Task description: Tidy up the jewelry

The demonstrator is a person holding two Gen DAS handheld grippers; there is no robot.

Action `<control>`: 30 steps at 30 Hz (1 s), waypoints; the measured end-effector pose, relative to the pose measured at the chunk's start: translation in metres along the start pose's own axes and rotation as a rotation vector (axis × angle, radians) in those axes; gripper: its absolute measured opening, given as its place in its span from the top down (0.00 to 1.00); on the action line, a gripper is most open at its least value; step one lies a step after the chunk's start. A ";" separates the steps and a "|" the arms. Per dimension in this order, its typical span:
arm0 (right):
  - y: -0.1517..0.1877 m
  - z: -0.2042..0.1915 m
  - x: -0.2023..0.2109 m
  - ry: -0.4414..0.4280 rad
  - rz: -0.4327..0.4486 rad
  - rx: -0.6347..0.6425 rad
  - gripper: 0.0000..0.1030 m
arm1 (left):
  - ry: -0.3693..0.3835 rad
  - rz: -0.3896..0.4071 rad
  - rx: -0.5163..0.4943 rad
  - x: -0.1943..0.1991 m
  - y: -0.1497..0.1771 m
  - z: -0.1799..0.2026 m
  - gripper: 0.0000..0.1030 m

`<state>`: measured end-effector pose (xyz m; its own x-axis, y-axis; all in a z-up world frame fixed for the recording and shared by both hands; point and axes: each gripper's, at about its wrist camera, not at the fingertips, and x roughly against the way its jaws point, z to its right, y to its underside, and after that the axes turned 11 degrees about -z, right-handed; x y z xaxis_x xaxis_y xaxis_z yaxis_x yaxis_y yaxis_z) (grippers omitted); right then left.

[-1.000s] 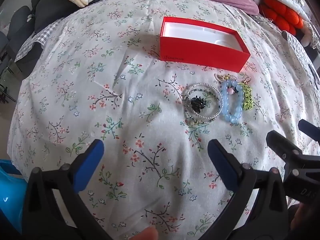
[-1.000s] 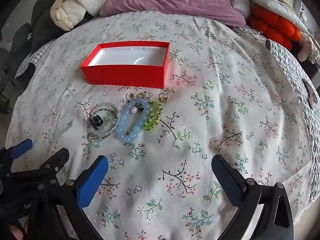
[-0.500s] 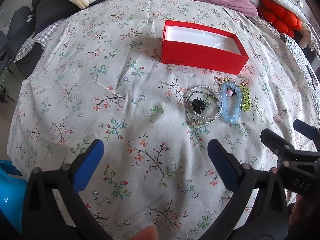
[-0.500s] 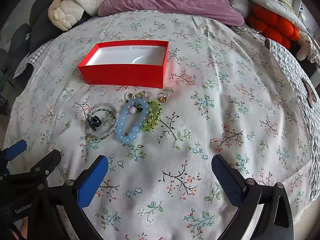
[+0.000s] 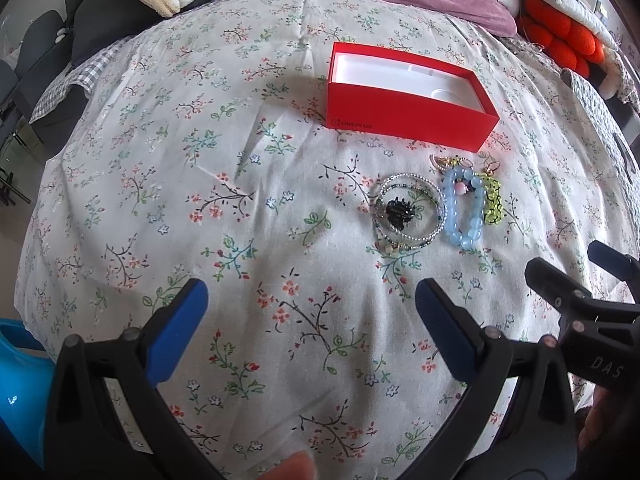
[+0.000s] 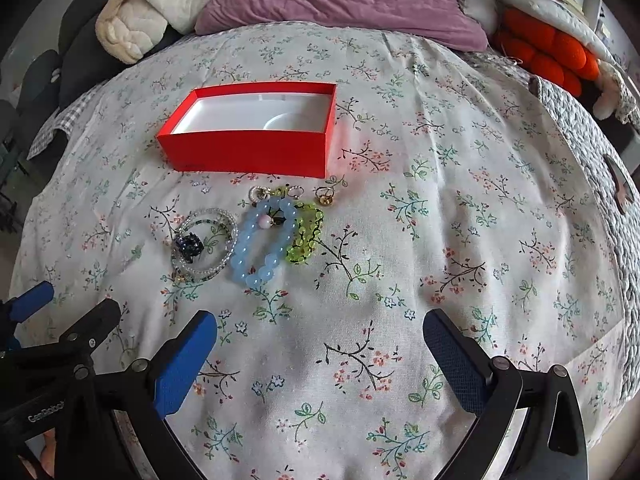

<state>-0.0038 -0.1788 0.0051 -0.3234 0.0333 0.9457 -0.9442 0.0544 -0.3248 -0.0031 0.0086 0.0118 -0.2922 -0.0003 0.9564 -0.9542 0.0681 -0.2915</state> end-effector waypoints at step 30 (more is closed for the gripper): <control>0.000 0.003 0.003 -0.012 0.004 -0.014 0.00 | -0.006 0.000 -0.006 -0.002 0.000 0.002 0.00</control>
<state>-0.0046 -0.1821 0.0081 -0.3278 0.0211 0.9445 -0.9420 0.0685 -0.3285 -0.0022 0.0063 0.0096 -0.2922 -0.0063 0.9563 -0.9539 0.0740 -0.2909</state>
